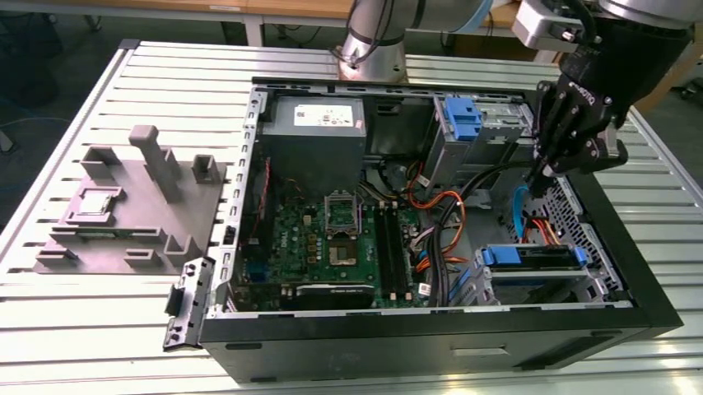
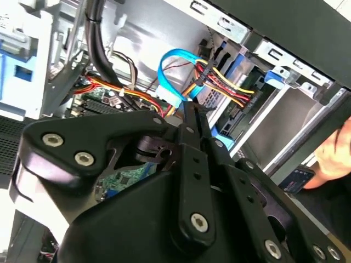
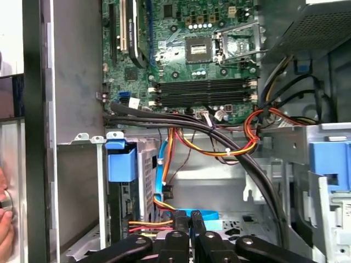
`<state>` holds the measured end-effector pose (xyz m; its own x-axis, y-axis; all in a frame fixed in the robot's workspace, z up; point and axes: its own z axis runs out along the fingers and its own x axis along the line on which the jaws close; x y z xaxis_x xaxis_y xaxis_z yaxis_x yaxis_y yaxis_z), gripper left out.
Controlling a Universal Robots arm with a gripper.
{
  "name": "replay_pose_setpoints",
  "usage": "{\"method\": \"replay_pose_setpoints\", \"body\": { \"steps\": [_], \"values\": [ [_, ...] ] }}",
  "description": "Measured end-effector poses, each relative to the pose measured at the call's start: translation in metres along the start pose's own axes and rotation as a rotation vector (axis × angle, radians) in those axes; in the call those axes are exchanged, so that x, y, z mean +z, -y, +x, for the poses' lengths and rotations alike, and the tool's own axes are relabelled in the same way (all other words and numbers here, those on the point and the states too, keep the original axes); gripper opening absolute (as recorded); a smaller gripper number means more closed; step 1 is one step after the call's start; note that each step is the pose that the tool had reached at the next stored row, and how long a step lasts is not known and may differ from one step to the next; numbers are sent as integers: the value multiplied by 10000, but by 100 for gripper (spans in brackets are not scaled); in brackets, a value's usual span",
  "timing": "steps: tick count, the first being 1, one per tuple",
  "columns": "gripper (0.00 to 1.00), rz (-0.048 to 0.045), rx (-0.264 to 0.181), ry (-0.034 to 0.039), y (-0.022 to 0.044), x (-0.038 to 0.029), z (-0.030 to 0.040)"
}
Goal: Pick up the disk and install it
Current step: 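Insert the second disk wire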
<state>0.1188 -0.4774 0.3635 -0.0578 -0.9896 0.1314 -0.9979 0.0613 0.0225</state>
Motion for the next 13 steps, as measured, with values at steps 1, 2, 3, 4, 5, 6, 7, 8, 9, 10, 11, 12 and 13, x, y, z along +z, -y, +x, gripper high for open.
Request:
{"method": "replay_pose_setpoints", "body": {
  "steps": [1,2,3,4,5,6,7,8,9,10,11,12,13],
  "values": [
    [15,4,2,-70,0,8,-1],
    [15,9,4,-148,0,15,-2],
    [15,14,7,-236,0,20,-2],
    [15,19,10,-327,1,25,-3],
    [15,25,13,-430,1,30,-4],
    [16,31,15,-526,1,35,-4],
    [23,36,19,-625,1,39,-5],
    [23,42,22,-722,1,44,-5],
    [23,48,24,-821,1,49,-6],
    [23,54,28,-925,1,53,-7],
    [23,61,31,-1038,1,56,-7],
    [23,70,36,-1163,1,59,-8],
    [23,79,40,-1284,1,63,-8]
  ]
}}
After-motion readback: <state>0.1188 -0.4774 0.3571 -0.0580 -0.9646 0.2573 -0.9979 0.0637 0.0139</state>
